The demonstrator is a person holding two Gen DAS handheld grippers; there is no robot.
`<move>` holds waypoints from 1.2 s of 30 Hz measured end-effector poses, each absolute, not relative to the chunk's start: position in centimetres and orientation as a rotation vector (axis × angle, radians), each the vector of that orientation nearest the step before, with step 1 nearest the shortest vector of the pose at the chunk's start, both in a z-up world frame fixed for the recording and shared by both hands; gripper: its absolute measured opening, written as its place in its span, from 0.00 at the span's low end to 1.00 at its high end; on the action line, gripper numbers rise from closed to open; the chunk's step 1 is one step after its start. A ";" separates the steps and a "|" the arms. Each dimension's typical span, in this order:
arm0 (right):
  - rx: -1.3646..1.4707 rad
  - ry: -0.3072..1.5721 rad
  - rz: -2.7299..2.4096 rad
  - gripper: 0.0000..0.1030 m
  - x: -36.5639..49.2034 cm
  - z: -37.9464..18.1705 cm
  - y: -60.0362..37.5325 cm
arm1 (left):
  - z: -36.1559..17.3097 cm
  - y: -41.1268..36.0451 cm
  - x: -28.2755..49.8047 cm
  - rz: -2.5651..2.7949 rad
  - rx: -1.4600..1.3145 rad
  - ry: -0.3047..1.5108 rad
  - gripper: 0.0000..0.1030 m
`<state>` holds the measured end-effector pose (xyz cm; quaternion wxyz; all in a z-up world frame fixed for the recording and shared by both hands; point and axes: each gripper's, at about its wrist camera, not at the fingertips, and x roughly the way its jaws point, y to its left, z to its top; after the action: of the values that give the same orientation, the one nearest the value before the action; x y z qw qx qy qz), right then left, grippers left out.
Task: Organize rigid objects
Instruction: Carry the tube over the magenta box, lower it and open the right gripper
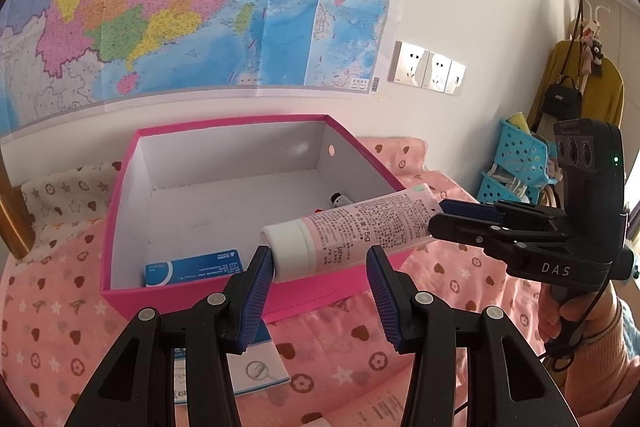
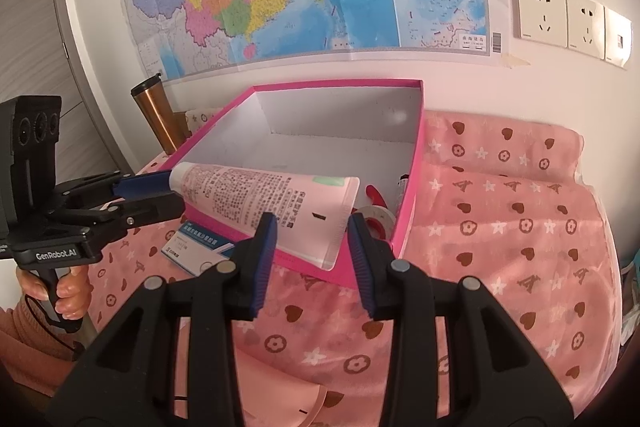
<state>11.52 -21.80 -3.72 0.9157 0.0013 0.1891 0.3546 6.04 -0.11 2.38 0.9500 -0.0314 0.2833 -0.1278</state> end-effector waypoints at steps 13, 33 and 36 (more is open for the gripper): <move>0.001 0.385 0.725 0.39 11.8 -3.5 -21.9 | 2.5 0.0 6.7 -0.260 -0.066 0.574 0.47; -0.006 0.389 0.719 0.39 12.7 -3.5 -21.3 | 2.5 0.2 7.7 -0.249 -0.058 0.568 0.47; -0.006 0.389 0.720 0.39 12.7 -3.5 -21.3 | 2.5 0.2 7.8 -0.244 -0.055 0.566 0.47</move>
<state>12.75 -21.30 -3.49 0.9175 -0.0029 0.1893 0.3498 7.79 0.16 2.46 0.9525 -0.0269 0.2786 -0.1200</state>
